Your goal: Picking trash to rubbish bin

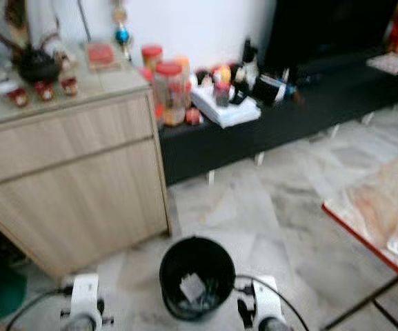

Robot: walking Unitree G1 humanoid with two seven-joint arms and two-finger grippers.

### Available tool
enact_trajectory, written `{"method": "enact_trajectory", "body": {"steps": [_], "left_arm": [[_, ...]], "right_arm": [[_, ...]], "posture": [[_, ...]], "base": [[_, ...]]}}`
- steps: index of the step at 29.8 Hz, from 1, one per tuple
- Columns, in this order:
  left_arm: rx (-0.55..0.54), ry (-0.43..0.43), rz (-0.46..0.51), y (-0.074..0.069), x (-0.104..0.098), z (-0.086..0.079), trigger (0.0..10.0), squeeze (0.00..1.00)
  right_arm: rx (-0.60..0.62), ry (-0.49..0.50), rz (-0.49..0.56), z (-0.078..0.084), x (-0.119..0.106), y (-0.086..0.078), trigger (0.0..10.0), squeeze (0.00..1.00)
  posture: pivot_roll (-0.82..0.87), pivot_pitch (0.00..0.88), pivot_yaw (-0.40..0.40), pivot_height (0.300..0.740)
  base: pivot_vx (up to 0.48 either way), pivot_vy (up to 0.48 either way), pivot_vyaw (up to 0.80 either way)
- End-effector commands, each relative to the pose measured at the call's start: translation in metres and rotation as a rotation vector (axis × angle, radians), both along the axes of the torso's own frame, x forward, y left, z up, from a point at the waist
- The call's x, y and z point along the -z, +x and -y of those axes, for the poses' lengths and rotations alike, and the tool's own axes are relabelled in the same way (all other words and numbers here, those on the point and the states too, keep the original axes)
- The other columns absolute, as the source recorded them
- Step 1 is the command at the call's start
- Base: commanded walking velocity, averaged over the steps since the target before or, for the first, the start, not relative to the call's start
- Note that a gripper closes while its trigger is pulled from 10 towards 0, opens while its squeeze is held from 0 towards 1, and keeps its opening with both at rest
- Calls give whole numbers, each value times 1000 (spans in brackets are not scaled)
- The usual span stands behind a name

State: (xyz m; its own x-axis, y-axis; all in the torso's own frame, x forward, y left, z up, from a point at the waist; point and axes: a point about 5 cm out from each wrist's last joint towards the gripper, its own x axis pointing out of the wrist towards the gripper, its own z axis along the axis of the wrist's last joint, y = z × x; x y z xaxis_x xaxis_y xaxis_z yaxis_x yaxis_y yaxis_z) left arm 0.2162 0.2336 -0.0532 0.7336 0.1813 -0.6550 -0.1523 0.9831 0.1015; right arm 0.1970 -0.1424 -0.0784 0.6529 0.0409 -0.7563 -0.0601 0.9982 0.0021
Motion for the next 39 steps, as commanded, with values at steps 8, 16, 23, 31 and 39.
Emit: {"method": "enact_trajectory", "body": {"steps": [8, 16, 23, 31, 39], "left_arm": [[5, -7, -18, -4, 3, 3, 10000, 0], [4, -7, -16, -3, 3, 3, 10000, 0], [4, -8, -12, -3, 3, 3, 10000, 0], [7, -8, 4, 2, 0, 3, 10000, 0], [12, -8, 19, 6, -3, 3, 10000, 0]], "right_arm": [[2, 9, -9, 0, 1, -1, 10000, 0], [-4, 7, -9, 1, 1, -1, 10000, 0], [-3, 9, -9, 1, 1, -1, 10000, 0], [-1, 11, -10, 1, 1, -1, 10000, 0], [1, 13, -10, 1, 1, -1, 10000, 0]], "posture": [[18, 30, 3, 740], [18, 29, 2, 740], [18, 29, 2, 740], [18, 28, 3, 740], [18, 29, 3, 740]], "base": [[303, 0, 352], [274, 0, 0], [306, 0, 0], [289, 0, 0], [274, 0, 0]]}}
